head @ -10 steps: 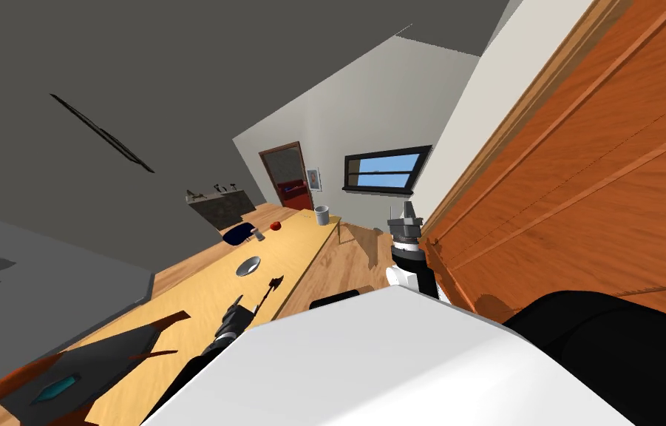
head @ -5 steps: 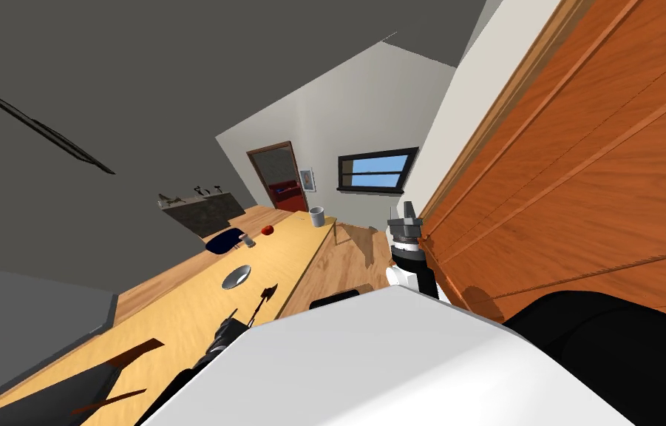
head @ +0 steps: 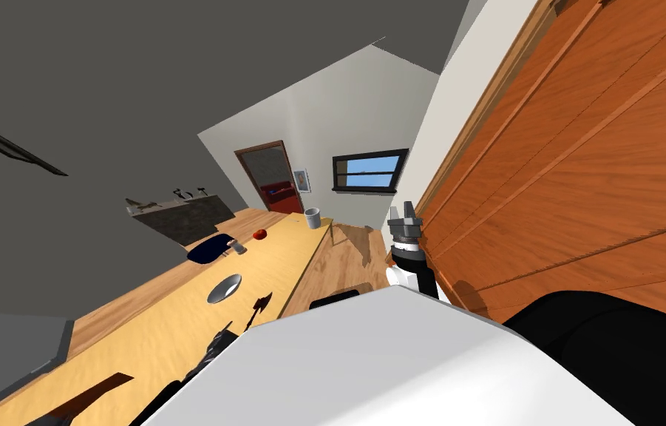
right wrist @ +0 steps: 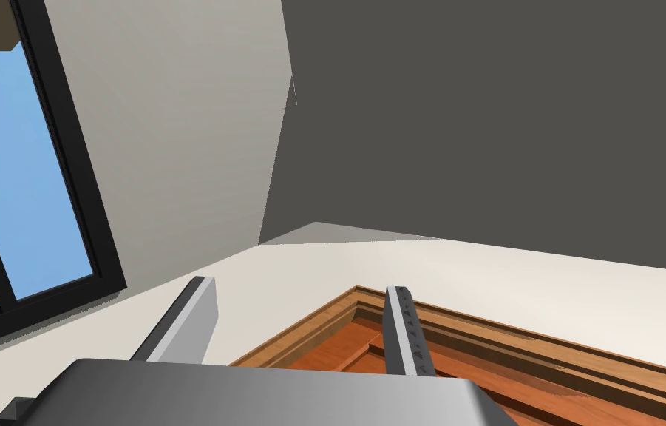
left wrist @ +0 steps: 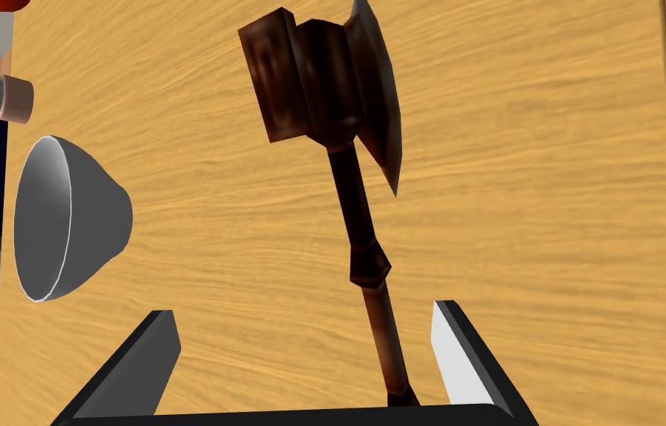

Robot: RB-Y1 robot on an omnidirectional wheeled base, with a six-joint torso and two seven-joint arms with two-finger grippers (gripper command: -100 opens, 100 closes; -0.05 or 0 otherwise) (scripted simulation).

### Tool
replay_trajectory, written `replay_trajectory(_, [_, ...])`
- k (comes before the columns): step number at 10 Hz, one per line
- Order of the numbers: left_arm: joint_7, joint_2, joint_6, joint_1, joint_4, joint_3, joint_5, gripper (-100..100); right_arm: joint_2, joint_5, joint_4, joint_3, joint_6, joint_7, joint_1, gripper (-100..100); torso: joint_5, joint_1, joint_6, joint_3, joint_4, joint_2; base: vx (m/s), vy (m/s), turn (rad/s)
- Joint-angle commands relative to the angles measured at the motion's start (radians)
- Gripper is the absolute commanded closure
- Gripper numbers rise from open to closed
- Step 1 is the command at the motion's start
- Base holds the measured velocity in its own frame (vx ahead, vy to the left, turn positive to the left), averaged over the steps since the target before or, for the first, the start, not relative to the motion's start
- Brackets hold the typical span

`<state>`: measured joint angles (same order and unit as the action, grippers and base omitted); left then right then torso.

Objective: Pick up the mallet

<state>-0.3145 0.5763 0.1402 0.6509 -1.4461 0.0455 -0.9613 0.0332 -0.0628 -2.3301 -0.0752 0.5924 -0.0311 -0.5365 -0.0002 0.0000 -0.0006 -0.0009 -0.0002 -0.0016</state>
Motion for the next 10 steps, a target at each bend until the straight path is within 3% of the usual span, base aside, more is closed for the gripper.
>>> replay_trajectory(1, [-0.008, 0.016, 0.006, 0.004, 0.013, -0.014, -0.028, -100, 0.000, 0.000, 0.000, 0.000, 0.000, 0.000, 0.000, 0, 0.000, 0.000, 0.000, 0.000, 0.000, 0.000, 0.027, 0.006, -0.044])
replay_trajectory(5, [-0.042, 0.075, 0.086, 0.007, 0.050, -0.044, -0.135, -100, 0.000, 0.000, 0.000, 0.000, 0.000, 0.000, 0.000, 0, 0.000, 0.000, 0.000, 0.000, 0.000, 0.000, 0.033, 0.009, -0.101])
replay_trajectory(6, [-0.042, 0.075, 0.086, 0.007, 0.050, -0.044, -0.135, -100, 0.000, 0.000, 0.000, 0.000, 0.000, 0.000, 0.000, 0, 0.000, 0.000, 0.000, 0.000, 0.000, 0.000, 0.023, 0.008, -0.023])
replay_trajectory(8, [-0.059, 0.108, 0.131, 0.008, 0.064, -0.066, -0.194, -100, 0.000, 0.000, 0.000, 0.000, 0.000, 0.000, 0.000, 0, 0.000, 0.000, -0.001, 0.000, 0.000, 0.001, 0.020, 0.002, -0.082])
replay_trajectory(9, [-0.059, 0.108, 0.131, 0.008, 0.064, -0.066, -0.194, -100, 0.000, 0.000, 0.000, 0.000, 0.000, 0.000, 0.000, 0, 0.000, 0.000, 0.000, 0.000, 0.000, 0.000, 0.023, 0.005, -0.061])
replay_trajectory(10, [-0.066, 0.122, 0.151, 0.009, 0.069, -0.078, -0.220, -100, 0.000, 0.000, 0.000, 0.000, 0.000, 0.000, 0.000, 0, 0.000, 0.000, -0.001, 0.000, 0.000, 0.000, 0.021, 0.005, -0.046])
